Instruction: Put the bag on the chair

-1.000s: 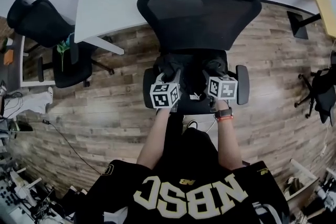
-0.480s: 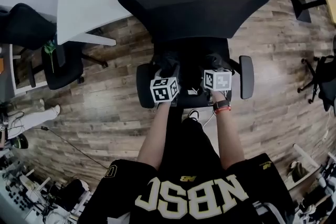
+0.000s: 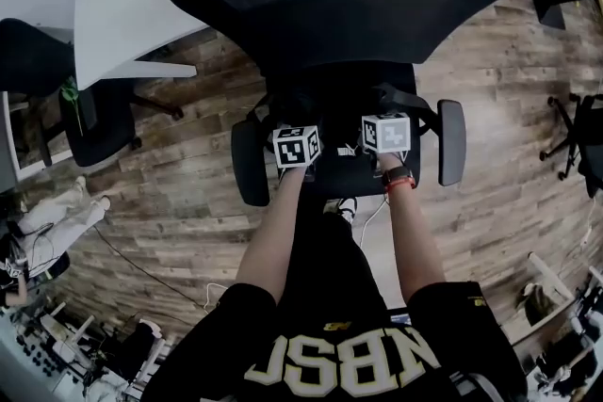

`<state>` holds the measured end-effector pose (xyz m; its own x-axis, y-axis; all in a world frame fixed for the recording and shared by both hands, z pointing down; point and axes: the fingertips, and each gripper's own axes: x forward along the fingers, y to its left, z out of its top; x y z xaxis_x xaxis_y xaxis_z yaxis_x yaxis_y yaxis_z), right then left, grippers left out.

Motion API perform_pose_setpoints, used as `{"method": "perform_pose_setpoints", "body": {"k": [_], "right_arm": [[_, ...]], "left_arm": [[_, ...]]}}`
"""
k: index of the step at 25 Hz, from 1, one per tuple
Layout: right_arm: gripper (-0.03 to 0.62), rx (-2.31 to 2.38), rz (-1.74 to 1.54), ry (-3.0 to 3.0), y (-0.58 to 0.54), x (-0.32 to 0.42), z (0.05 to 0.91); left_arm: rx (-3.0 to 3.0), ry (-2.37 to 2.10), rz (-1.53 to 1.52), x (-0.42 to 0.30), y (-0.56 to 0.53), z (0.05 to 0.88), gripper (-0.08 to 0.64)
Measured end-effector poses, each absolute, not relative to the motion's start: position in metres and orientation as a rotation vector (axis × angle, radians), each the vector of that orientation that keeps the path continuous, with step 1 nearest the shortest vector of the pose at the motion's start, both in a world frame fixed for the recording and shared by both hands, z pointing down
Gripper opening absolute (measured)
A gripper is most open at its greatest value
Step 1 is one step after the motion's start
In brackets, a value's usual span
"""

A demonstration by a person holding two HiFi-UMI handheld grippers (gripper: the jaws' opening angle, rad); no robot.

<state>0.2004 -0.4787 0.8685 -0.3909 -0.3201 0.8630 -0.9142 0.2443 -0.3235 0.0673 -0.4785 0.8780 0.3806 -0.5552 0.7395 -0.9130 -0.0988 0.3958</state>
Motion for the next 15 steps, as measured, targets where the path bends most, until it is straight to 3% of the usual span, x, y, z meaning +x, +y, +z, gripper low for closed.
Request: {"method": "perform_pose_setpoints", "body": {"k": [8, 11, 15], "right_arm": [[0.115, 1.116, 1.146, -1.719, -0.466, 0.235, 0.926], [0.187, 1.126, 1.149, -1.679, -0.465, 0.248, 0.934], [0.284, 1.138, 1.143, -1.647, -0.457, 0.259, 0.938]], "left_arm": [[1.658, -1.201, 0.732, 0.064, -0.441, 0.943, 0.267], [1.635, -1.177, 0.752, 0.062, -0.435, 0.945, 0.327], [1.581, -1.218, 0.707, 0.058, -0.431, 0.940, 0.353]]}}
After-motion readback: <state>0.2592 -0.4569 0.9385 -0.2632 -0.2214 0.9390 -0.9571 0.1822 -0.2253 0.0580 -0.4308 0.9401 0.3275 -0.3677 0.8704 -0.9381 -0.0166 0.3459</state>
